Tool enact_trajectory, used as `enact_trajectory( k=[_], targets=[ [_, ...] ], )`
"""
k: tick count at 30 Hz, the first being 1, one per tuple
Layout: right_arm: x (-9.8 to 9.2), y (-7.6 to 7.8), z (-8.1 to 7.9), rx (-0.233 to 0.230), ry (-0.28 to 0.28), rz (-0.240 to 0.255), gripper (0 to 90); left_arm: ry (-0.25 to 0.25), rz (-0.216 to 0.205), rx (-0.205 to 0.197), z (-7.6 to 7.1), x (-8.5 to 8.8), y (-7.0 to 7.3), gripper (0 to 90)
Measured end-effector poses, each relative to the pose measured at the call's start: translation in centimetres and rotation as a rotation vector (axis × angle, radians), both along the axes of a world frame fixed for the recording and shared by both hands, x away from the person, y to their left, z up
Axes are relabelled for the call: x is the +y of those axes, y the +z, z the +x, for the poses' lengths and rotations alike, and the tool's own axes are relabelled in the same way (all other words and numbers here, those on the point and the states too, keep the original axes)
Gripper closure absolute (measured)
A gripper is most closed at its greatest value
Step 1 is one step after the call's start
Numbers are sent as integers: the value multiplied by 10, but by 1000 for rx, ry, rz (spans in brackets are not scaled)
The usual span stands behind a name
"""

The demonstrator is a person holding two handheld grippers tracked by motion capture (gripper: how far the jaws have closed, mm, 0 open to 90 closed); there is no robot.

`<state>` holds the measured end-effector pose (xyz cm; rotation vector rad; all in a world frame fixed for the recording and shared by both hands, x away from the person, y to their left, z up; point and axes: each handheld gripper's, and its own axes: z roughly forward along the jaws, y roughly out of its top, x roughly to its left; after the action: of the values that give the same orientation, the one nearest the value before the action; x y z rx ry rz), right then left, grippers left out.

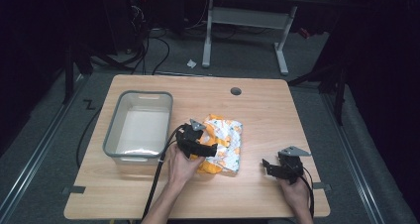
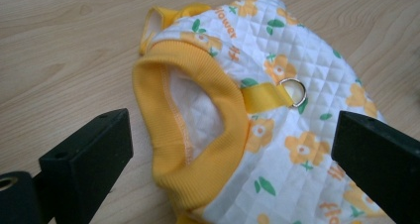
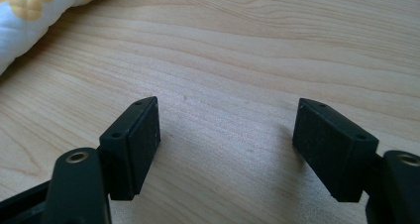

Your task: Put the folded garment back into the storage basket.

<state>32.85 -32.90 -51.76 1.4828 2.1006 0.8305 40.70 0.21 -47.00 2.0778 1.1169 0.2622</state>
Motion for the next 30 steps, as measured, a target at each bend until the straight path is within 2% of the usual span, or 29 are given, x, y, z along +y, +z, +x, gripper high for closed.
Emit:
enact_trajectory(
  k=[8,9,10,14,21,27,28,30],
  targets=[
    [0,0,0,0,0,0,269,3,8,33,15,-13,-5,20],
    [0,0,0,0,0,-1,269,5,19,38,17,-14,-7,16],
    [0,0,0,0,0,-1,269,8,37,60,22,-17,-12,8],
    [0,0,0,0,0,-1,268,9,63,81,27,-21,-17,2],
    [0,0,0,0,0,-1,269,29,90,81,37,-30,-22,4],
    [0,0,0,0,0,-1,269,57,135,125,44,-31,-36,3],
    [0,0,0,0,0,0,269,61,157,127,45,-30,-38,3],
    [0,0,0,0,0,0,269,61,164,128,45,-31,-39,3]
  ],
)
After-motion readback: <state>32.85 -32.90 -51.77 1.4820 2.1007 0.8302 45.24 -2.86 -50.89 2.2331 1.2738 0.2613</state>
